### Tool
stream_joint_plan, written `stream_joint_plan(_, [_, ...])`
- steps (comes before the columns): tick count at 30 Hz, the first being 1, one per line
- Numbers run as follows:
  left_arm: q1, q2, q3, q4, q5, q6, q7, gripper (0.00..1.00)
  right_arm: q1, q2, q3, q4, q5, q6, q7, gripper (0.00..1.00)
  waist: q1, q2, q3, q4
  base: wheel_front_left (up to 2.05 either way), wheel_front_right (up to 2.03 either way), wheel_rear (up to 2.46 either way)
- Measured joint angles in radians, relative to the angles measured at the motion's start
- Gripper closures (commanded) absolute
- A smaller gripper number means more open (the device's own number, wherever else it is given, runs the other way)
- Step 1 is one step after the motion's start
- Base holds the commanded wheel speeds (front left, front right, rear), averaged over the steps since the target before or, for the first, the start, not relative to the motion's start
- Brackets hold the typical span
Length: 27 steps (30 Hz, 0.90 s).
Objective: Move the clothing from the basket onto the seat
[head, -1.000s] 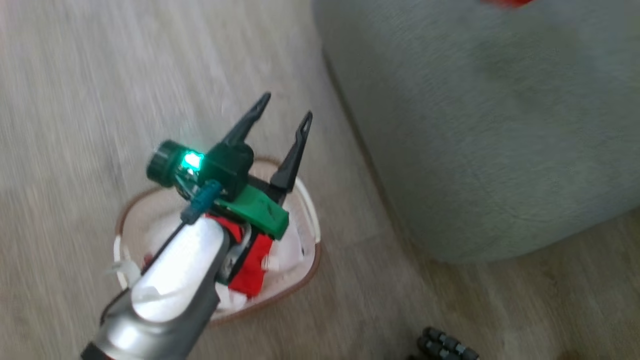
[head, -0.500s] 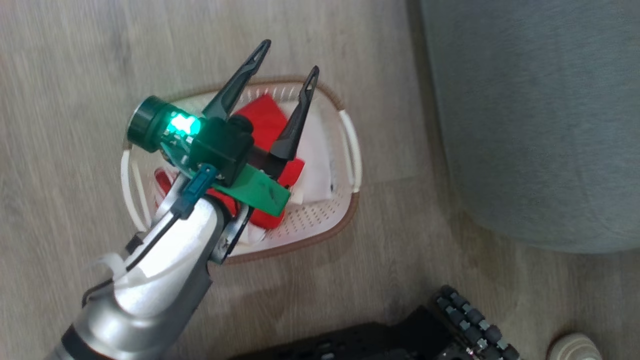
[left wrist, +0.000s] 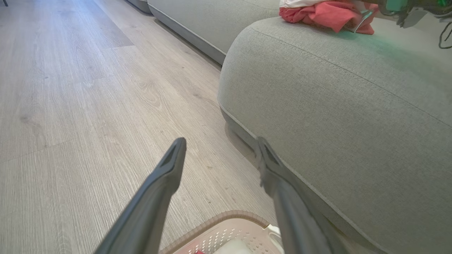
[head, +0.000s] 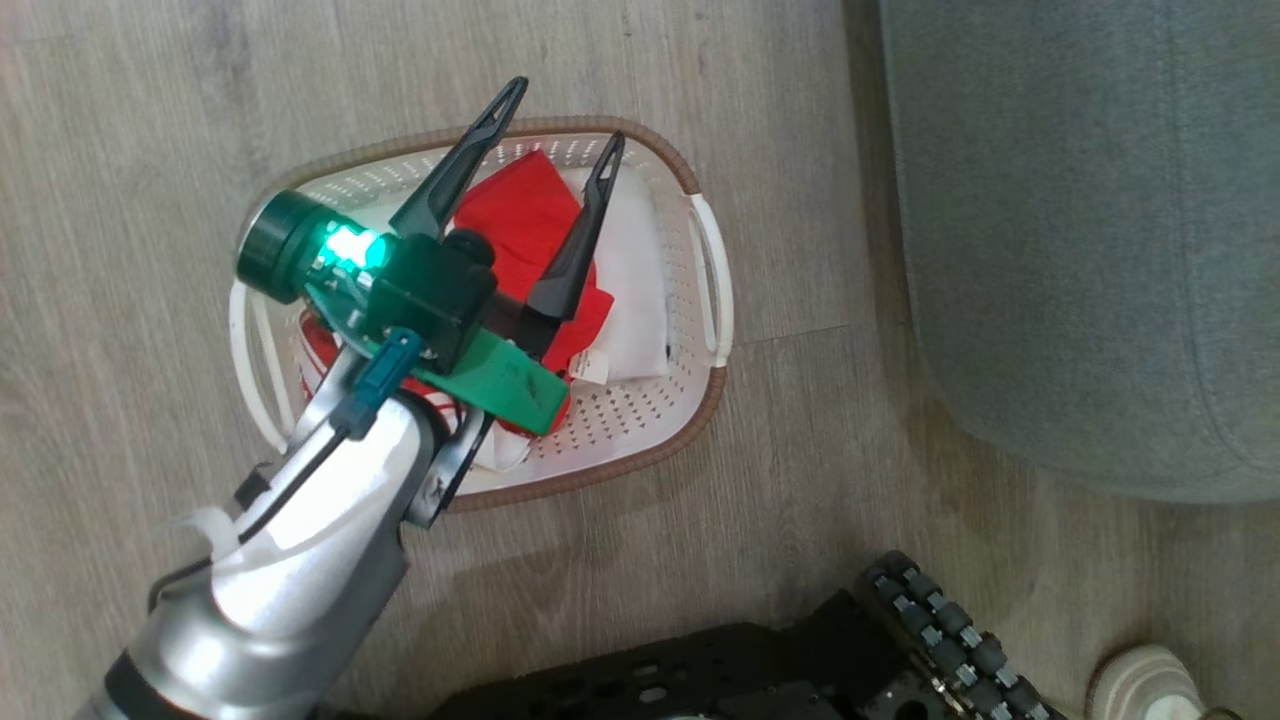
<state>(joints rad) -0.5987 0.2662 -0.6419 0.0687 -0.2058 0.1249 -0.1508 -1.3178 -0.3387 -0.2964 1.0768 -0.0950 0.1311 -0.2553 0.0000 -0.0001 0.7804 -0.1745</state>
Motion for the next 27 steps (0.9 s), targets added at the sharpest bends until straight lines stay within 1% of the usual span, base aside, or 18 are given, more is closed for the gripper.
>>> stream_joint_plan(6, [0.002, 0.011, 0.002, 0.004, -0.002, 0.008, 0.001, 0.0, 0.01, 0.033, 0.025, -0.016, -0.01, 0.0, 0.0, 0.0, 0.0, 0.0, -0.025, -0.016, 0.0, 0.0, 0.0])
stream_joint_plan(10, [0.011, 0.01, 0.002, 0.026, -0.023, 0.008, -0.002, 0.0, 0.056, 0.049, 0.08, -0.032, 0.006, 0.0, 0.0, 0.0, 0.0, 0.0, -0.058, -0.025, 0.0, 0.0, 0.0])
stream_joint_plan(14, [0.023, 0.005, 0.005, 0.056, -0.049, 0.009, -0.025, 0.0, 0.116, 0.056, 0.146, -0.059, 0.044, 0.0, 0.0, 0.0, 0.0, 0.0, -0.116, -0.029, 0.0, 0.0, 0.0])
stream_joint_plan(15, [0.023, 0.005, 0.005, 0.056, -0.049, 0.009, -0.025, 0.0, 0.116, 0.056, 0.146, -0.059, 0.044, 0.0, 0.0, 0.0, 0.0, 0.0, -0.116, -0.029, 0.0, 0.0, 0.0])
stream_joint_plan(23, [0.125, -0.02, 0.033, 0.13, -0.116, 0.022, -0.078, 0.0, 0.246, 0.044, 0.276, -0.141, 0.155, 0.0, 0.0, 0.0, -0.0001, 0.0001, -0.286, -0.011, 0.0, 0.0, 0.0])
stream_joint_plan(27, [0.179, -0.027, 0.057, 0.159, -0.146, 0.035, -0.09, 0.0, 0.335, 0.037, 0.318, -0.182, 0.209, 0.0, 0.0, 0.0, -0.0001, 0.0001, -0.38, 0.009, 0.0, 0.0, 0.0])
